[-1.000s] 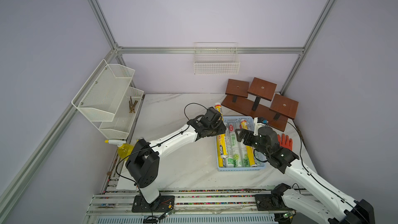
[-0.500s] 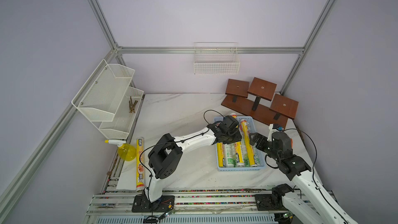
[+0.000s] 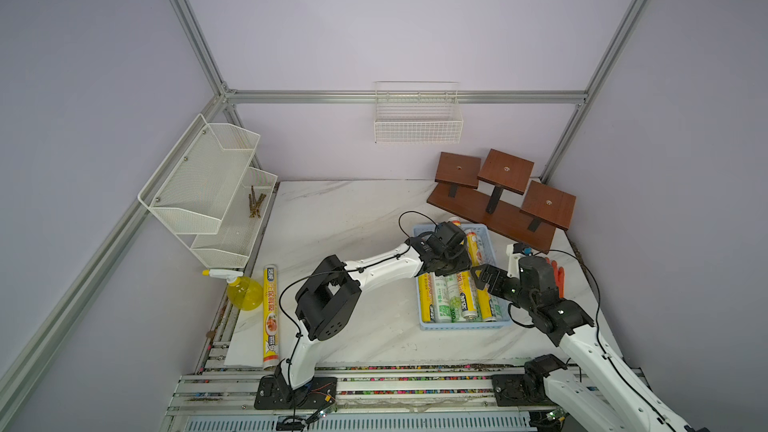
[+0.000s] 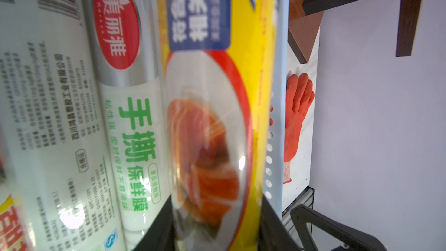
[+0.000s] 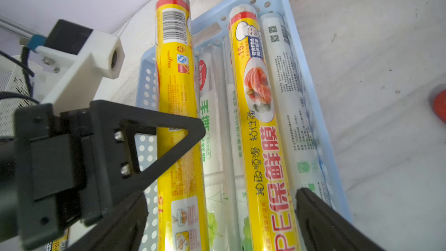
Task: Put the plastic wrap into the basket
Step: Place the plastic wrap in the basket.
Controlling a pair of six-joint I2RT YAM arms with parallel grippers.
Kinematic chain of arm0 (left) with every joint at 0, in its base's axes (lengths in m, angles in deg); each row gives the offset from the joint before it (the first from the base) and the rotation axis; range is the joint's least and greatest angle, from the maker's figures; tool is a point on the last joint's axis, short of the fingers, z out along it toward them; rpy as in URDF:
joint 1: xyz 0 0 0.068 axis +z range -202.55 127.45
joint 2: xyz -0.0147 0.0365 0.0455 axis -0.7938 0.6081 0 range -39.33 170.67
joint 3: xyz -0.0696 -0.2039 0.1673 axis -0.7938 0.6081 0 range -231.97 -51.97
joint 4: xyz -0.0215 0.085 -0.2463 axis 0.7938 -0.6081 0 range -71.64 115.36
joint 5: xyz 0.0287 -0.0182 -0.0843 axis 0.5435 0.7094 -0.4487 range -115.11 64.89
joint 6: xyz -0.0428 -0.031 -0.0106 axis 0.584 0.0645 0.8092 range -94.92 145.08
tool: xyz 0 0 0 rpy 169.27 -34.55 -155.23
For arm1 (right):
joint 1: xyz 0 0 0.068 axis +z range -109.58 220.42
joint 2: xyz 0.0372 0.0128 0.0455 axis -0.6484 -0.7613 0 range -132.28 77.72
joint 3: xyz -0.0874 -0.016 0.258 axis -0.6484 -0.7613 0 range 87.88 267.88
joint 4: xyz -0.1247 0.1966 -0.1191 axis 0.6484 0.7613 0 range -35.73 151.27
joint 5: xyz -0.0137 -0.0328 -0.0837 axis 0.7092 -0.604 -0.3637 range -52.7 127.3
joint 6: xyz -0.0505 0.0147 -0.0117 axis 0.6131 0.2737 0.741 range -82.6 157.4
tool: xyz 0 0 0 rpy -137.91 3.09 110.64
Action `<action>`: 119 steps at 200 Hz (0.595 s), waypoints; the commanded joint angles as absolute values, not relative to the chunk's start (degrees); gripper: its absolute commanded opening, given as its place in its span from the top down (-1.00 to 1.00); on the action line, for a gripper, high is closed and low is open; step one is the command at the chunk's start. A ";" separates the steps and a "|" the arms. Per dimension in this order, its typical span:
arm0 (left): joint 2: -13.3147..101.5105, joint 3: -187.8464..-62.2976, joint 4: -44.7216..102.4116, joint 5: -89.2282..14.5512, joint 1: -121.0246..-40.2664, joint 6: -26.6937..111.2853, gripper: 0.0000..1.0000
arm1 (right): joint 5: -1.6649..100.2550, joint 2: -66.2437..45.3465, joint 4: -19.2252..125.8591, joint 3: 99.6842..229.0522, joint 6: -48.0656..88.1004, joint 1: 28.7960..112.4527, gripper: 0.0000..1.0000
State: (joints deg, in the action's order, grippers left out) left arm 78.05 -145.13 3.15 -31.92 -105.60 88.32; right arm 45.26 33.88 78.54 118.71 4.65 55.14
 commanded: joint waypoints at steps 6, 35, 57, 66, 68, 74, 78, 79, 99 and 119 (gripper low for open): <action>78.78 -147.73 3.84 -33.14 -105.90 89.02 0.33 | 44.04 33.77 80.57 119.47 6.04 54.91 -1.00; 80.11 -148.48 3.87 -33.83 -105.96 89.23 0.31 | 44.62 33.36 80.64 119.52 6.33 54.87 -1.00; 80.76 -148.73 3.83 -34.08 -106.08 89.24 0.30 | 45.85 32.53 80.74 119.80 6.72 54.90 -1.00; 80.90 -148.77 3.80 -34.21 -106.07 89.32 0.28 | 45.79 32.20 80.66 119.77 6.81 54.85 -1.00; 80.97 -148.79 3.76 -34.19 -106.05 89.32 0.28 | 45.80 32.15 80.64 119.71 6.81 54.88 -1.00; 80.99 -148.73 3.74 -34.06 -106.04 89.41 0.26 | 45.74 32.03 80.68 119.74 6.90 54.90 -1.00; 81.07 -148.80 3.74 -34.02 -106.08 89.48 0.26 | 45.73 31.89 80.66 119.78 6.97 54.84 -1.00; 81.07 -148.81 3.74 -34.01 -106.08 89.49 0.26 | 45.73 31.86 80.65 119.78 6.98 54.84 -1.00; 81.52 -149.06 3.86 -34.40 -106.11 89.74 0.18 | 45.65 31.58 80.63 119.90 7.26 54.90 -1.00; 82.04 -149.36 3.83 -35.08 -106.08 89.85 0.14 | 45.73 31.66 80.64 120.00 7.30 54.84 -1.00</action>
